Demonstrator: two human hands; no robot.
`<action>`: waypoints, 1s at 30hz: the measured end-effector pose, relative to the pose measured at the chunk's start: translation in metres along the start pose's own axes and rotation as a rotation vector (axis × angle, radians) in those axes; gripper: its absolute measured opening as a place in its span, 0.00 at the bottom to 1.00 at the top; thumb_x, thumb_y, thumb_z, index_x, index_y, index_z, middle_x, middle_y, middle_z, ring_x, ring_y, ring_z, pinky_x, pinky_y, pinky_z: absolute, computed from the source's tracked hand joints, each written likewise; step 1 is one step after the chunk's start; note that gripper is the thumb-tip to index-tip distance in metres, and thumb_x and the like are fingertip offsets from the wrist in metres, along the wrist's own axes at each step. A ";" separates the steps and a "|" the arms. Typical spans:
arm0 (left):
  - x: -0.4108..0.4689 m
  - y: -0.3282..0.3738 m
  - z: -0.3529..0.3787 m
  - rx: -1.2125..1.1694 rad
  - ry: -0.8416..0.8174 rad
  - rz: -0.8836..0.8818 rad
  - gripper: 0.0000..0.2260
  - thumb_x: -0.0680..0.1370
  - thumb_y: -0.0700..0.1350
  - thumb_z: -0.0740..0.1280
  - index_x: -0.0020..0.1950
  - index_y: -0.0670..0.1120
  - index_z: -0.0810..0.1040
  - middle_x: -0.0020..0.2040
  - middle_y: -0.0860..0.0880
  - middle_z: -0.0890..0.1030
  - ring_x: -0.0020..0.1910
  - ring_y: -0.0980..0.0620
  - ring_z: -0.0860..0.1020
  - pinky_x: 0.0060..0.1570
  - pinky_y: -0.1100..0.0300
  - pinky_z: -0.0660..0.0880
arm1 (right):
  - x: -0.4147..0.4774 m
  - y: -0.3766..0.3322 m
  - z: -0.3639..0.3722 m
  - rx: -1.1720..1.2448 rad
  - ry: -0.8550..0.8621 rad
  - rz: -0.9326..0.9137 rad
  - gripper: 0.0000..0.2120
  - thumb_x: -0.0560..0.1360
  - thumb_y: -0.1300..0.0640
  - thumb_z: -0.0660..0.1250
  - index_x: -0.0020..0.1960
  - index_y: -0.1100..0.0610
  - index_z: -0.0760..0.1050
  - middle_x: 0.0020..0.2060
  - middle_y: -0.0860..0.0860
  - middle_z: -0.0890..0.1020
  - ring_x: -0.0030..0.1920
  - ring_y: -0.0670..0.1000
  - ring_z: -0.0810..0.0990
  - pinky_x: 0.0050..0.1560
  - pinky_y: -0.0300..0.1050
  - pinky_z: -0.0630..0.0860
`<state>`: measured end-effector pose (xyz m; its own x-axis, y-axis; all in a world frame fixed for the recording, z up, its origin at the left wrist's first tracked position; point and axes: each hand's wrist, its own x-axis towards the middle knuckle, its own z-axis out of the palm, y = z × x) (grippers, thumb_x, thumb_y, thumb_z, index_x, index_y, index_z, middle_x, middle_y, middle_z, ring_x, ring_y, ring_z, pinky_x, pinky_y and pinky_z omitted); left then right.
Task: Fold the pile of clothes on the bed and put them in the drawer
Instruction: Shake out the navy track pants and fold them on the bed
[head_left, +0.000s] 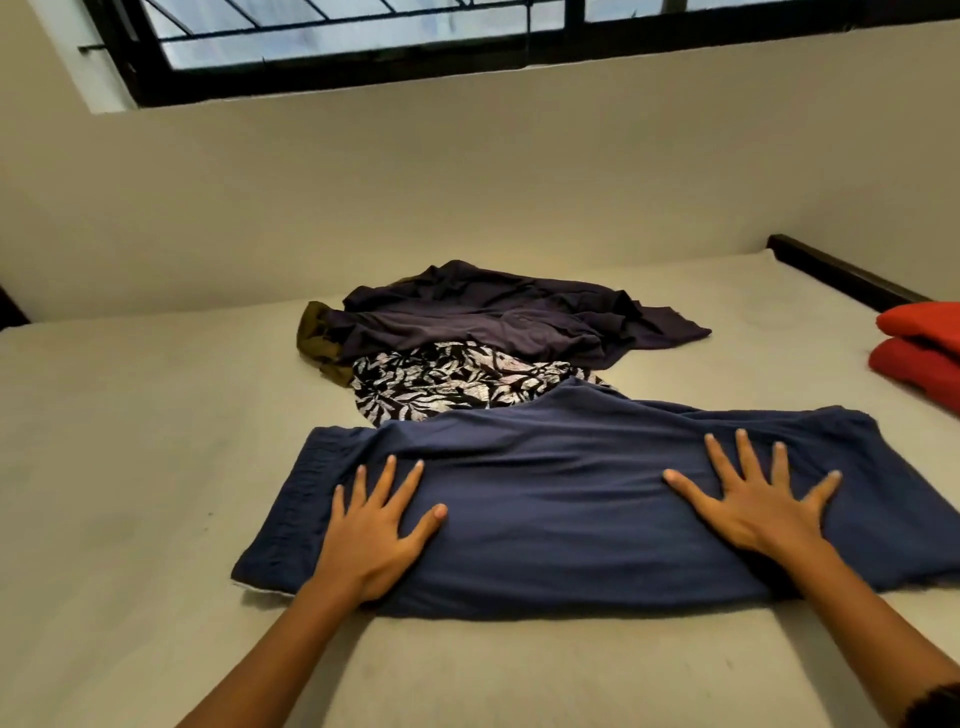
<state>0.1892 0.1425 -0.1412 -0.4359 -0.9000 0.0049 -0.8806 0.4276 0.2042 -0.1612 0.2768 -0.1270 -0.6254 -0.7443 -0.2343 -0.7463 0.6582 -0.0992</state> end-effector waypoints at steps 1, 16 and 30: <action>0.007 0.001 -0.002 -0.008 0.046 0.044 0.48 0.56 0.77 0.22 0.73 0.59 0.38 0.76 0.54 0.40 0.76 0.46 0.41 0.72 0.50 0.37 | 0.002 -0.010 0.001 -0.017 0.037 -0.018 0.49 0.61 0.23 0.33 0.76 0.46 0.35 0.75 0.49 0.34 0.75 0.56 0.33 0.67 0.71 0.33; 0.070 -0.038 -0.024 0.154 -0.237 -0.072 0.56 0.43 0.84 0.33 0.70 0.67 0.32 0.75 0.56 0.32 0.73 0.44 0.30 0.62 0.27 0.36 | -0.044 -0.165 0.051 -0.049 0.156 -0.788 0.44 0.59 0.23 0.26 0.72 0.39 0.33 0.70 0.40 0.33 0.71 0.47 0.28 0.68 0.62 0.26; 0.024 0.107 0.002 0.064 -0.035 0.248 0.46 0.51 0.76 0.19 0.69 0.63 0.31 0.70 0.52 0.28 0.71 0.45 0.28 0.62 0.39 0.24 | -0.019 0.076 0.010 -0.060 0.204 -0.090 0.43 0.63 0.26 0.22 0.73 0.46 0.30 0.73 0.44 0.34 0.76 0.51 0.37 0.71 0.62 0.35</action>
<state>0.0842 0.1670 -0.1216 -0.6448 -0.7642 0.0129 -0.7558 0.6400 0.1383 -0.2039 0.3418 -0.1396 -0.5846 -0.8109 -0.0259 -0.8093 0.5851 -0.0516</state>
